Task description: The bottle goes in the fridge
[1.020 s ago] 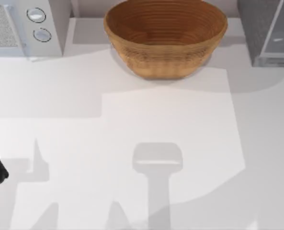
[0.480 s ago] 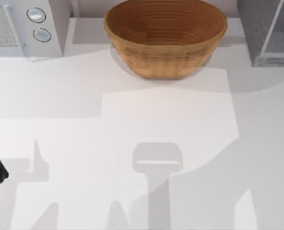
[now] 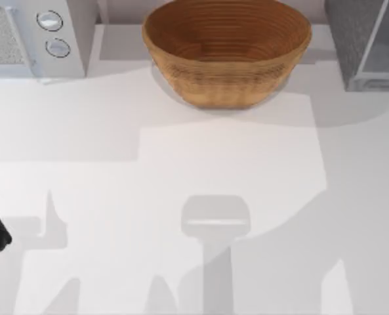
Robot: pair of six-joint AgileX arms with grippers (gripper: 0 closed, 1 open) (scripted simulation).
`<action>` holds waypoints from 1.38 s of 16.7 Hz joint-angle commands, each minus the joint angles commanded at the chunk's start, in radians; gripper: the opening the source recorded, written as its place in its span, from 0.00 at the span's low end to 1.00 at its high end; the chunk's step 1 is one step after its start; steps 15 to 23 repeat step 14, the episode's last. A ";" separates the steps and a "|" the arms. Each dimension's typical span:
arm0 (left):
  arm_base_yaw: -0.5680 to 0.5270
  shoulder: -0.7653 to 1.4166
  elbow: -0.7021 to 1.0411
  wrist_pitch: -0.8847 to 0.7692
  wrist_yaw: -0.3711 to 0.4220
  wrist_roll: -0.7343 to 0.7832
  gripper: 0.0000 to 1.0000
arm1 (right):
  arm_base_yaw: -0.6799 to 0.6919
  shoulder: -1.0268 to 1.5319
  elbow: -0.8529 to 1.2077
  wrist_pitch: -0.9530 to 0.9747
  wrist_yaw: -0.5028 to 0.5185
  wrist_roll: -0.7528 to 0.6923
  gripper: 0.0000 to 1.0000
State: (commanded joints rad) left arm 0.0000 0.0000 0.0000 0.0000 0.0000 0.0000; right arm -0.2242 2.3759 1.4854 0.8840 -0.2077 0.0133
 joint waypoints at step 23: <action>0.000 0.000 0.000 0.000 0.000 0.000 1.00 | 0.000 0.000 0.000 0.000 0.000 0.000 1.00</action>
